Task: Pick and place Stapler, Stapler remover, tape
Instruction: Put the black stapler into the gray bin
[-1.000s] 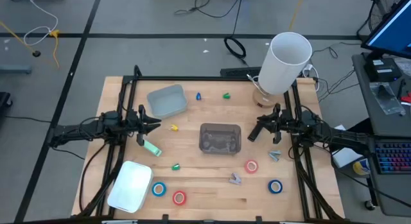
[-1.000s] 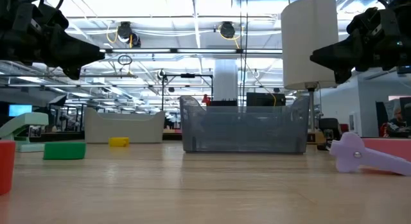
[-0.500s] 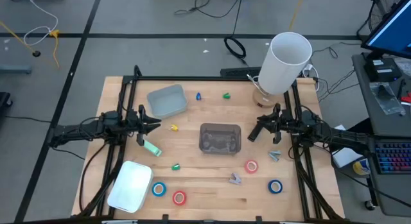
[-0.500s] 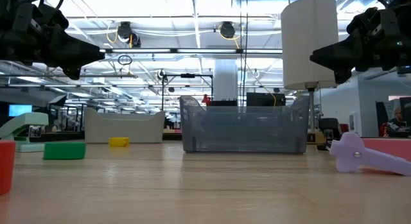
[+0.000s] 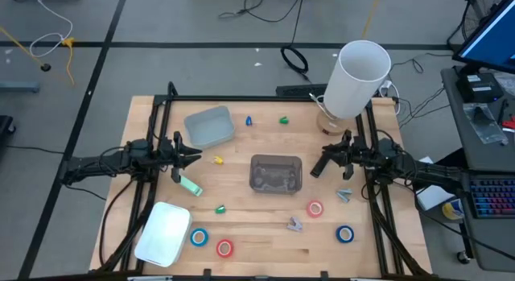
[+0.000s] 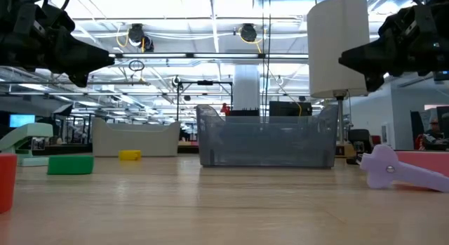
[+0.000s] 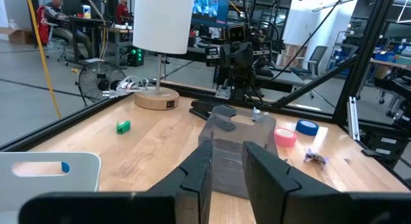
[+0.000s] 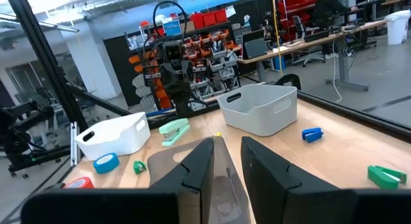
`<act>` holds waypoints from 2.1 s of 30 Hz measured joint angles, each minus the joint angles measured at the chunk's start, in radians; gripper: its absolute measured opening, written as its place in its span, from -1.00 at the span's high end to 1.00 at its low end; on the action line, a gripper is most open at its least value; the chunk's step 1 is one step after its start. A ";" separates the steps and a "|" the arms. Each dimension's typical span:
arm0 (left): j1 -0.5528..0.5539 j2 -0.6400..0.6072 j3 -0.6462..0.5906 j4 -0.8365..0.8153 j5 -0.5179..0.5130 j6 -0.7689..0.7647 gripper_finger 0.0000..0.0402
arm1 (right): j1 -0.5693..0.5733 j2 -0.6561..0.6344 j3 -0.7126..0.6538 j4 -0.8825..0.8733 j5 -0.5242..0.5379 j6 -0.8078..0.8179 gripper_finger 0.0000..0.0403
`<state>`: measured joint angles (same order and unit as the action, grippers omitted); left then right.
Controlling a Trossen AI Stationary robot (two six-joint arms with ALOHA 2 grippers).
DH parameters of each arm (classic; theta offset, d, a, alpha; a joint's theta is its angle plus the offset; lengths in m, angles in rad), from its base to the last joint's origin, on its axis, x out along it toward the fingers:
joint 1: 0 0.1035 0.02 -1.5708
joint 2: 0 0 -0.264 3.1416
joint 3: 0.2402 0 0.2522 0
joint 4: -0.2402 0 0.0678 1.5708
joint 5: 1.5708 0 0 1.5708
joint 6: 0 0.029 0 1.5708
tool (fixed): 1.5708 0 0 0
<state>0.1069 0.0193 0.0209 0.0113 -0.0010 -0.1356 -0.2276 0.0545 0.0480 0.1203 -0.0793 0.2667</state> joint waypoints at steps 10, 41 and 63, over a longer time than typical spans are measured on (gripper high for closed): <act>0.000 0.000 0.000 0.000 0.000 0.064 0.57 | 0.000 0.000 0.000 -0.034 0.000 -0.028 0.65; 0.000 0.000 0.000 0.001 -0.004 0.124 0.57 | 0.000 0.027 0.000 -0.012 0.026 0.066 0.65; 0.000 0.000 0.000 0.002 -0.026 0.158 0.57 | 0.000 0.054 0.050 -0.169 0.053 0.146 0.65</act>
<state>0.1070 0.0196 0.0211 0.0132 -0.0273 0.0219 -0.2272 0.1087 0.0977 -0.0490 -0.0262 0.4128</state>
